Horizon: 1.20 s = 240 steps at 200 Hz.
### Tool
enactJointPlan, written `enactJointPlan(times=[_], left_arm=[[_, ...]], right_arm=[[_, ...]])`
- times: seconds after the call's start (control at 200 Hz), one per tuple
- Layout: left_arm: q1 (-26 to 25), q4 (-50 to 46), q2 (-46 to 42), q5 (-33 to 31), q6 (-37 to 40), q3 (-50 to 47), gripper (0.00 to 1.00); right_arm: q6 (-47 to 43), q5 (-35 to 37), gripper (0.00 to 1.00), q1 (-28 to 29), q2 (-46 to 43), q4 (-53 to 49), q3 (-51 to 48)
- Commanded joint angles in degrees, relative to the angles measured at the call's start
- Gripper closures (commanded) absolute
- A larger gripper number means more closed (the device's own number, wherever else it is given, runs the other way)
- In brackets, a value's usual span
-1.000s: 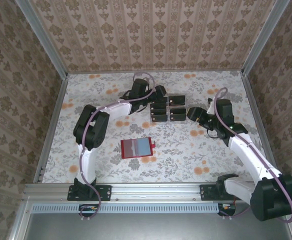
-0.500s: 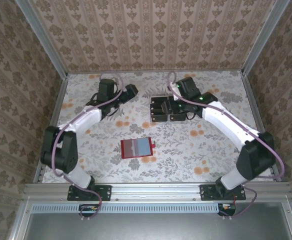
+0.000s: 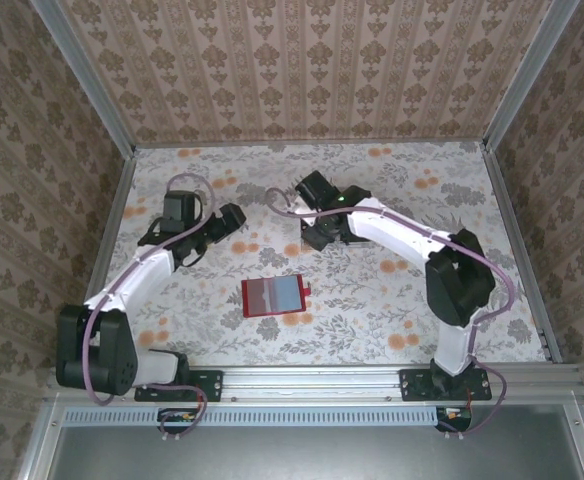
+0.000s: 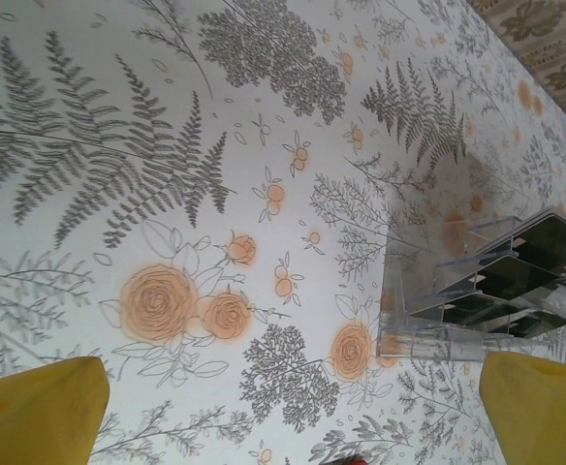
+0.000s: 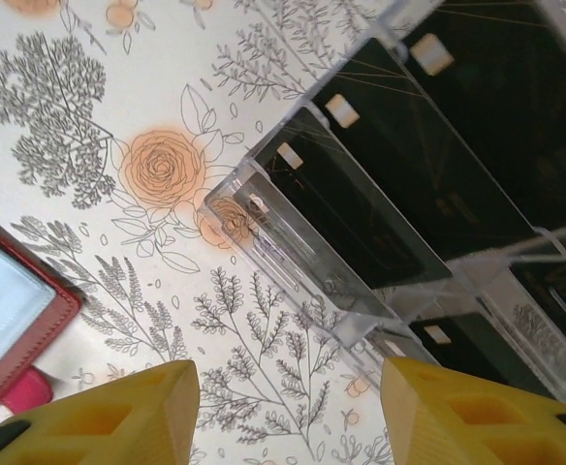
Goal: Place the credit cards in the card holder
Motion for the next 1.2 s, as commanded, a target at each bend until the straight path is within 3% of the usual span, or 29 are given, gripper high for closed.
enactJointPlan(times=[0.0,0.6,1.075,1.195], left_arm=[[1.7,-2.3,-2.3,2.3,2.5,-1.3,0.0],[5.6,-2.1,-4.0,4.6,3.1,-4.3,0.0],[5.7,-1.0,-3.6,4.8,2.8,-4.8,0.0],[5.7,-1.0,-3.5,4.7,2.8,-4.7,0.0]], right_arm=[[-5.1,5.7,0.51,0.9,3.4,-2.2,3.3],[-8.9,11.1,0.57,1.3,11.5,0.1,6.9],[-8.0,10.4,0.78,3.2,13.6,-1.4,8.0],[-7.5,10.4,0.79,3.7,14.0,-1.8,8.9]])
